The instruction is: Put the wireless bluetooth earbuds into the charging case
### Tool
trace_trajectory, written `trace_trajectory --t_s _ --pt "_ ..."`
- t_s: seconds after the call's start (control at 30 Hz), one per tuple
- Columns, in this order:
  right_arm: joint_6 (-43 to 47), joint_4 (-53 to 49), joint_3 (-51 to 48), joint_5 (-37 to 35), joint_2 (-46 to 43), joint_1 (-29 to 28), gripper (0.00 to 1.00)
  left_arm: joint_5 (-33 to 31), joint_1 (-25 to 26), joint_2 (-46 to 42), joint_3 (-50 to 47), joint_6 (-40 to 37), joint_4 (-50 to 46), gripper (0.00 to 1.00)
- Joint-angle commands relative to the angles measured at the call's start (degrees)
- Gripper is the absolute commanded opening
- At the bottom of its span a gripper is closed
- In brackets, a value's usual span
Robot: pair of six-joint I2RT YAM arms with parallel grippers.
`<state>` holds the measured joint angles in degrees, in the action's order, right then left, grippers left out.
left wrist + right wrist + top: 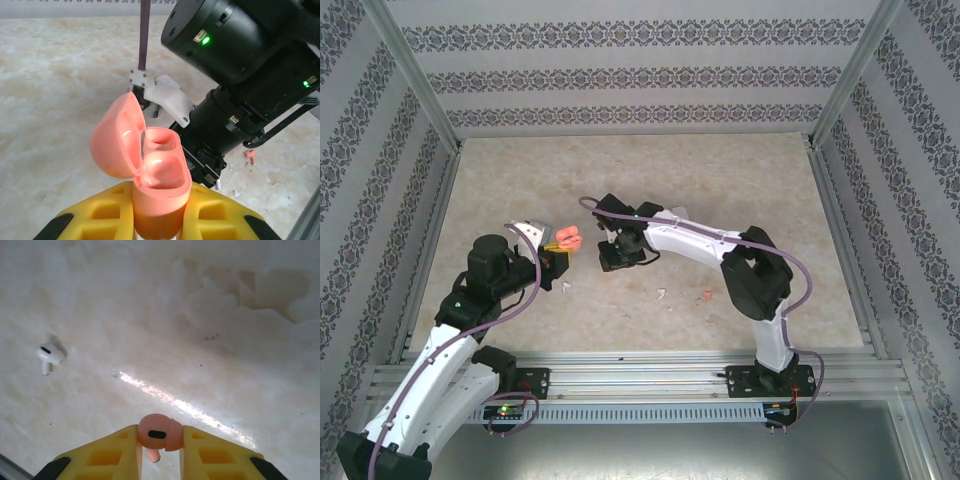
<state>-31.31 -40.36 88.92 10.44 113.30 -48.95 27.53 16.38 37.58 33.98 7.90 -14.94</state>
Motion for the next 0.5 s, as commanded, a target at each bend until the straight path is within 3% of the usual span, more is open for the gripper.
trace_trajectory --t_s 0.0,0.47 --pt "-0.88 4.5 -3.06 -3.05 -5.17 0.26 0.23 3.69 -0.34 -0.6 -1.18 0.37 8.69 0.0" --pt "0.56 16.27 -11.07 -11.55 -28.12 0.66 0.24 0.28 4.58 5.78 -1.3 -1.55 25.51 0.0"
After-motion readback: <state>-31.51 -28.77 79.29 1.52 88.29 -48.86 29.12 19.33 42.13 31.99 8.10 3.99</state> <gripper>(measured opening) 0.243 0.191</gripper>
